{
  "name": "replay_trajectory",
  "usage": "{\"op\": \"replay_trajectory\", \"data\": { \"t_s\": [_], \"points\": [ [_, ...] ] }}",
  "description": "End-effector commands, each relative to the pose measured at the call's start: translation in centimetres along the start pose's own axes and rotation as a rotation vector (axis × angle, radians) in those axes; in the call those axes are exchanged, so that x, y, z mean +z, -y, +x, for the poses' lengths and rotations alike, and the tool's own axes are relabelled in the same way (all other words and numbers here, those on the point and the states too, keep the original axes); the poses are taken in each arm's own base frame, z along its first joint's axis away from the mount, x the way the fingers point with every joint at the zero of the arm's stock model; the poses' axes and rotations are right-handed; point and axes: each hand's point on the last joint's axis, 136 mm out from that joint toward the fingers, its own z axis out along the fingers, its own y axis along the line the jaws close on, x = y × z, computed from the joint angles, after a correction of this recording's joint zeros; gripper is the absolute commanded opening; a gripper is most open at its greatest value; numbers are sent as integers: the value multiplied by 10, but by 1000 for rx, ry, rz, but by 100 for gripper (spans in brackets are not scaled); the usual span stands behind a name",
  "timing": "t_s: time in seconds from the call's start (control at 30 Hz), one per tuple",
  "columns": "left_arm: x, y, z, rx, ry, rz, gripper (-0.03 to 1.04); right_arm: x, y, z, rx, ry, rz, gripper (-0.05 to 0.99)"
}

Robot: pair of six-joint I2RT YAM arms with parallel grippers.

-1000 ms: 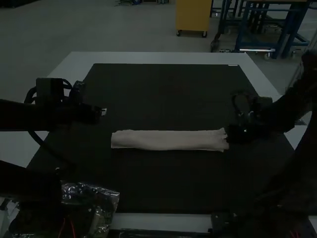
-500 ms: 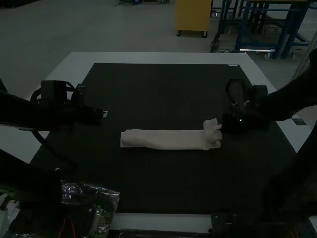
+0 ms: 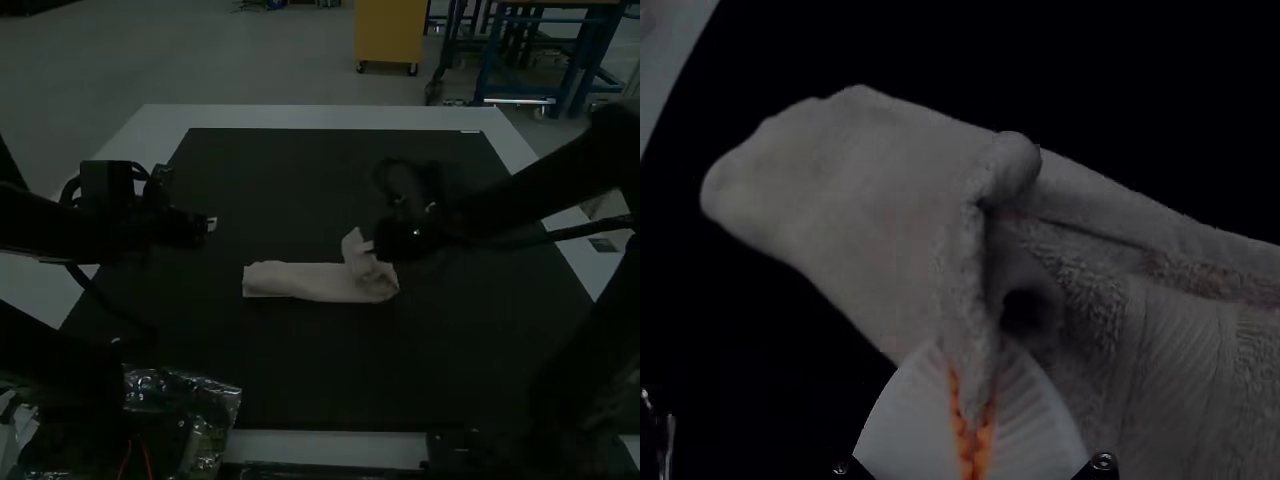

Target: Fold the towel.

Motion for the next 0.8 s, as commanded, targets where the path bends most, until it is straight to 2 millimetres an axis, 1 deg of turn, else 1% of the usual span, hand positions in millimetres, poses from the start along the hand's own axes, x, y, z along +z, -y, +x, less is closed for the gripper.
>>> {"op": "replay_trajectory", "data": {
  "t_s": [0.0,0.17,0.37,0.6,0.77],
  "points": [
    [0,-1,6,-17,-7,-9,97,13,-26,-12,14,6,-50,-2],
    [0,-2,8,-19,-8,-9,97,36,-46,-7,-19,-34,-91,-2],
    [0,-2,8,-18,-3,-10,97,58,-63,-7,-43,-52,-129,-2],
    [0,-2,8,-18,-2,-8,97,80,-75,-7,-65,-73,-156,-2],
    [0,-1,7,-17,1,-6,97,90,-79,-15,-75,-68,-166,-2]
  ]
}}
